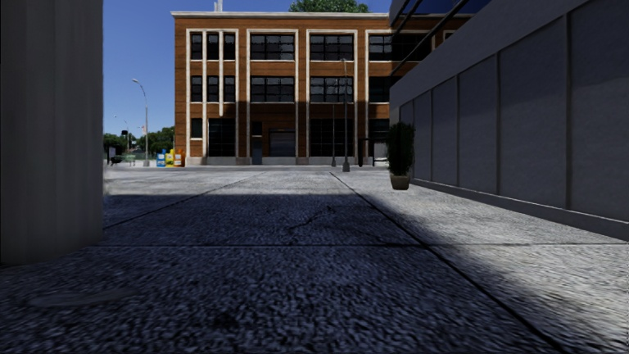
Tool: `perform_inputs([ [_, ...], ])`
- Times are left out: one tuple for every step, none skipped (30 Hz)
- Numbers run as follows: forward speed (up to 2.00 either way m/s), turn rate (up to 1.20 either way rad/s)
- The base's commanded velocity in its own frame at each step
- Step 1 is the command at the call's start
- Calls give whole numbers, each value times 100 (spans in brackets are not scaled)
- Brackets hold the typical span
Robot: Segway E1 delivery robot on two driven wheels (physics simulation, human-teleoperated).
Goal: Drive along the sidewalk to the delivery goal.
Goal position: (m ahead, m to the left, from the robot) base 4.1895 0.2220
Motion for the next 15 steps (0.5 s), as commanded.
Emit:
perform_inputs([
  [200, 0],
  [200, 0],
  [200, 0],
  [200, 0],
  [200, 0],
  [200, 0],
  [200, 0],
  [200, 0],
  [200, 0],
  [200, 0],
  [200, 0],
  [200, 0],
  [200, 0],
  [200, 0],
  [200, 0],
])
